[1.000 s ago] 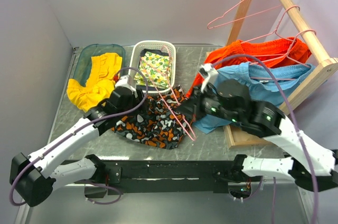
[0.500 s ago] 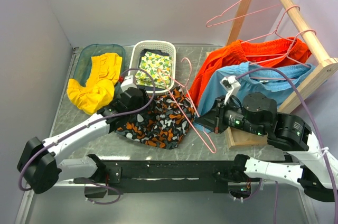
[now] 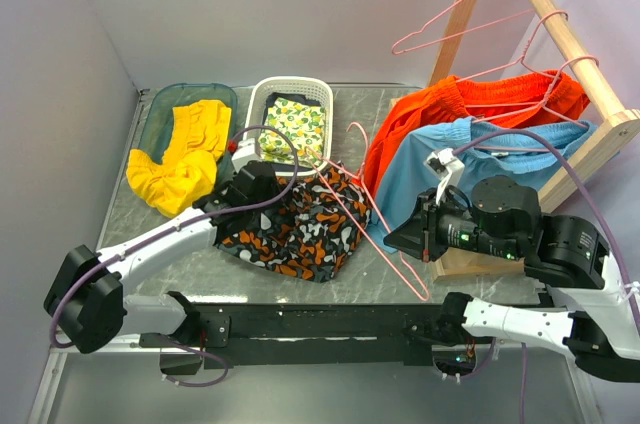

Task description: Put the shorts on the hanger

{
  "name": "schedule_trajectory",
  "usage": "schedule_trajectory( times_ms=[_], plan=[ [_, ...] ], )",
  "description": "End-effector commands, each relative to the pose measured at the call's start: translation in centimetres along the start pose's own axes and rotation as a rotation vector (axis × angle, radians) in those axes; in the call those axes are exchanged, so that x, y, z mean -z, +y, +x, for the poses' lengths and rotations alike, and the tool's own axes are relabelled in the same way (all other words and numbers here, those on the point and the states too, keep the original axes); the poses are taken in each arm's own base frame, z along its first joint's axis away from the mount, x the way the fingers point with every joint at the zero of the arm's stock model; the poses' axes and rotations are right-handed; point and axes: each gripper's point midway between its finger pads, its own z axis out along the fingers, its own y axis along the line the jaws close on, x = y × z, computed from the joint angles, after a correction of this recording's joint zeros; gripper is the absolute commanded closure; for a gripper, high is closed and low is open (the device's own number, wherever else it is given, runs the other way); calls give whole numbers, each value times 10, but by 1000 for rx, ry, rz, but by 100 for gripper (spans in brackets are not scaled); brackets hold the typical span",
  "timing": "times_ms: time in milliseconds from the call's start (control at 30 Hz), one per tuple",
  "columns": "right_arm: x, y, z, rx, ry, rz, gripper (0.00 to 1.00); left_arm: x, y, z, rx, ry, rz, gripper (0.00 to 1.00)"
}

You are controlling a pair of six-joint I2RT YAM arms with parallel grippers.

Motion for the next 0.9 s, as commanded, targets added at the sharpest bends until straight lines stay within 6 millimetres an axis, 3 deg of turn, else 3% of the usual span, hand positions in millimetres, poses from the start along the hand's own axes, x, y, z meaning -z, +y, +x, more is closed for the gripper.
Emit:
schedule_trajectory(
  times_ms=[0,233,300,367,533,633,800,833,867],
  plan=[
    [2,2,3,25,22,-13,100,-4,-19,-14,8,-25,74,55],
    [3,-1,6,28,36,4,100,-7,-30,-9,31,-18,161,60],
    [5,-2,5,35,31,6,100,-8,-29,-4,36,-12,173,61],
    [5,-2,3,48,27,3,100,-11,-25,0,31,-8,156,70],
    [5,-1,5,72,36,-5,100,-17,-21,3,16,6,123,71],
    [6,-2,9,68,34,-15,100,-21,-19,6,19,9,110,59],
    [4,-2,17,50,55,-33,100,-31,-16,-1,26,-28,62,66],
    [5,-2,17,49,55,-33,100,-32,-13,-6,30,-52,45,70],
    [5,-1,17,48,57,-34,100,-33,-11,-10,36,-64,34,84]
  ],
)
